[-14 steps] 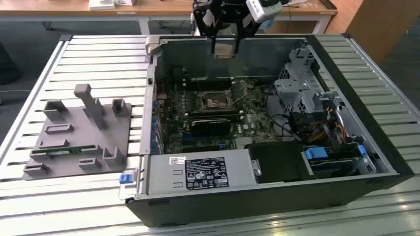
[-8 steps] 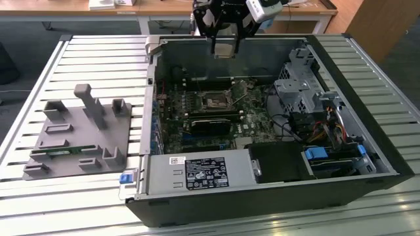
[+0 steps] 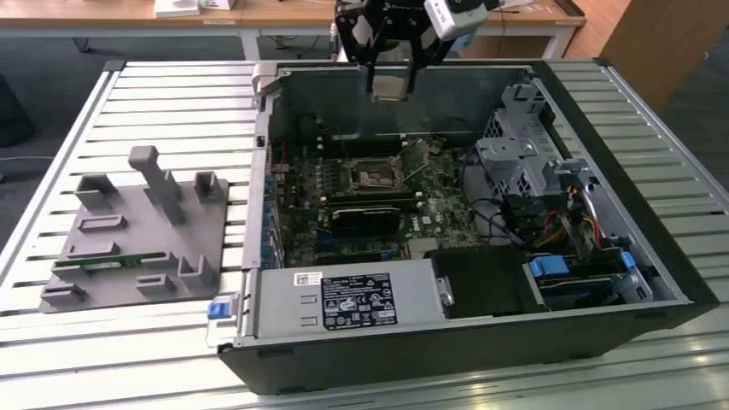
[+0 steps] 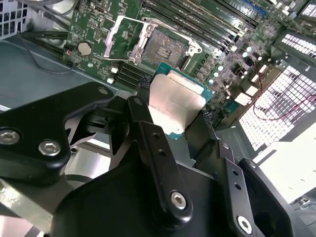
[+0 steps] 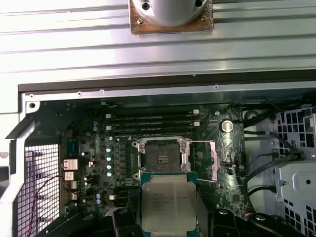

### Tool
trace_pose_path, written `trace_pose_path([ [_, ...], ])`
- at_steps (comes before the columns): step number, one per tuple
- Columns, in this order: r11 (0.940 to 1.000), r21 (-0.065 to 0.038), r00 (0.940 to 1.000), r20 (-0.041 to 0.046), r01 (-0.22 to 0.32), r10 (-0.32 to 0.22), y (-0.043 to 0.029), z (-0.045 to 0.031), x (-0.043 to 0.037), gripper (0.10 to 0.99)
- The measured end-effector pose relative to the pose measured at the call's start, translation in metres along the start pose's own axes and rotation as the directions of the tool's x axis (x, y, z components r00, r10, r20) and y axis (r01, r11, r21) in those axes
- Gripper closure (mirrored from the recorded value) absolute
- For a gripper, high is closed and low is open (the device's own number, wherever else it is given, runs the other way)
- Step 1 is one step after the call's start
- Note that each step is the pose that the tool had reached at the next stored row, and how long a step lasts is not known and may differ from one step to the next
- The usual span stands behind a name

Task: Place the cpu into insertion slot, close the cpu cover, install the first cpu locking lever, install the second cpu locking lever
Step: 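Place the cpu into insertion slot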

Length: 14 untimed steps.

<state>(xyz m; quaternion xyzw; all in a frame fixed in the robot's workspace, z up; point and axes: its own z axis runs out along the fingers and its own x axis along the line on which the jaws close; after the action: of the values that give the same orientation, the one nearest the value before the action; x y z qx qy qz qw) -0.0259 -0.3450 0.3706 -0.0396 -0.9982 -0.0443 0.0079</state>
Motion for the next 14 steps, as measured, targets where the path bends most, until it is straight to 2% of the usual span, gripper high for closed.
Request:
trace_pose_path([
  [14, 0.9966, -0.002, 0.9966, 0.0073, -0.083, 0.083, 0.0000, 0.0003, 0.0000, 0.553],
])
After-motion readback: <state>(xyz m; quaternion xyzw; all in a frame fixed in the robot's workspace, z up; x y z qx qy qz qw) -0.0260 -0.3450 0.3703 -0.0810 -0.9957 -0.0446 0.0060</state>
